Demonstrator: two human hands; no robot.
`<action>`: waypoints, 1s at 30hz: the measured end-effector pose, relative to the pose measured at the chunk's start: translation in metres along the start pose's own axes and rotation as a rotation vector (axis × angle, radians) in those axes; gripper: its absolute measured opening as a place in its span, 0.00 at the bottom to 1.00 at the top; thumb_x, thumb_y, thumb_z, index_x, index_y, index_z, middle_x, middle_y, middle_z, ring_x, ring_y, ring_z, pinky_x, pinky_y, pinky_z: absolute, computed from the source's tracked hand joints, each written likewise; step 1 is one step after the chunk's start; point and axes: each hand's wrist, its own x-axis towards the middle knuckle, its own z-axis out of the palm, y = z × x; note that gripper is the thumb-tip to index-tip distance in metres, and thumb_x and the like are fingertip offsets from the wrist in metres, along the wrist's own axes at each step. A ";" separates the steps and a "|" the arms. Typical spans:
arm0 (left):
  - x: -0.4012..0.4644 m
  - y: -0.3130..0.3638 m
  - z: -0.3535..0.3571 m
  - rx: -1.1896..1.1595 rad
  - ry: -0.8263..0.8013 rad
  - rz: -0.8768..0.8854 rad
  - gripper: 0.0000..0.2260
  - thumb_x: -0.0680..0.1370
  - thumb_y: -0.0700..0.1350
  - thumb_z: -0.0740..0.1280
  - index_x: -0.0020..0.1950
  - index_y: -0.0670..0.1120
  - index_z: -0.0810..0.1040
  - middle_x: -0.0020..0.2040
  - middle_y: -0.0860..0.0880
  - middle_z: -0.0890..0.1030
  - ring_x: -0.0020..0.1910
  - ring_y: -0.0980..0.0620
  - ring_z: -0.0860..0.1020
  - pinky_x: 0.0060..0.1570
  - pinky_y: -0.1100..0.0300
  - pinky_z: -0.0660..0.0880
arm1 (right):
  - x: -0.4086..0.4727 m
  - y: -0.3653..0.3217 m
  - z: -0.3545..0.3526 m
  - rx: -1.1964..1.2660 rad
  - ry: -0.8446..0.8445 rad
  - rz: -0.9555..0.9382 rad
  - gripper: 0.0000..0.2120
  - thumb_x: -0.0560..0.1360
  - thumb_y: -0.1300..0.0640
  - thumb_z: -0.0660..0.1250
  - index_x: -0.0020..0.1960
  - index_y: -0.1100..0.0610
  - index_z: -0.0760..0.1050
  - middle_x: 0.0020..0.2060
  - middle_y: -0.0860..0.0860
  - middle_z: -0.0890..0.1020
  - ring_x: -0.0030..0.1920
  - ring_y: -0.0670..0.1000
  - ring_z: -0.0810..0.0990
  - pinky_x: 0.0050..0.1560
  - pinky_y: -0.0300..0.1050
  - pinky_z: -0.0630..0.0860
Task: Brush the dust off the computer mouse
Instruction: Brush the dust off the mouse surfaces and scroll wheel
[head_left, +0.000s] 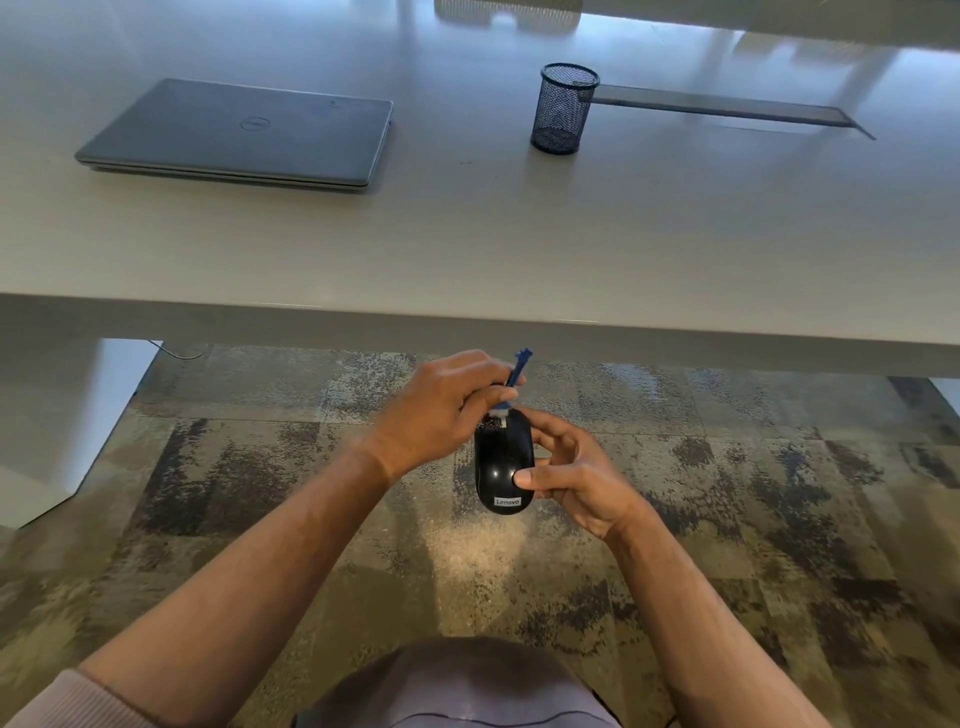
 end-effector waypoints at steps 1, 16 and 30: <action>0.000 0.002 0.002 -0.003 -0.019 0.015 0.07 0.80 0.42 0.66 0.56 0.46 0.80 0.50 0.52 0.81 0.47 0.58 0.79 0.50 0.69 0.73 | 0.000 0.000 0.000 -0.003 0.001 -0.001 0.38 0.60 0.65 0.79 0.69 0.57 0.74 0.62 0.58 0.81 0.51 0.63 0.83 0.57 0.70 0.74; 0.001 -0.006 -0.006 -0.010 0.040 0.000 0.07 0.79 0.41 0.67 0.55 0.43 0.81 0.49 0.49 0.81 0.45 0.56 0.79 0.48 0.69 0.74 | -0.002 0.003 -0.003 -0.014 0.013 0.000 0.38 0.60 0.65 0.80 0.69 0.58 0.74 0.64 0.60 0.79 0.55 0.68 0.81 0.58 0.77 0.70; -0.001 -0.010 -0.002 0.022 -0.031 0.036 0.08 0.79 0.42 0.65 0.55 0.45 0.81 0.50 0.50 0.82 0.46 0.55 0.80 0.48 0.57 0.78 | -0.005 0.004 -0.005 0.002 0.026 0.013 0.38 0.60 0.66 0.79 0.69 0.59 0.74 0.64 0.60 0.79 0.55 0.70 0.79 0.59 0.79 0.67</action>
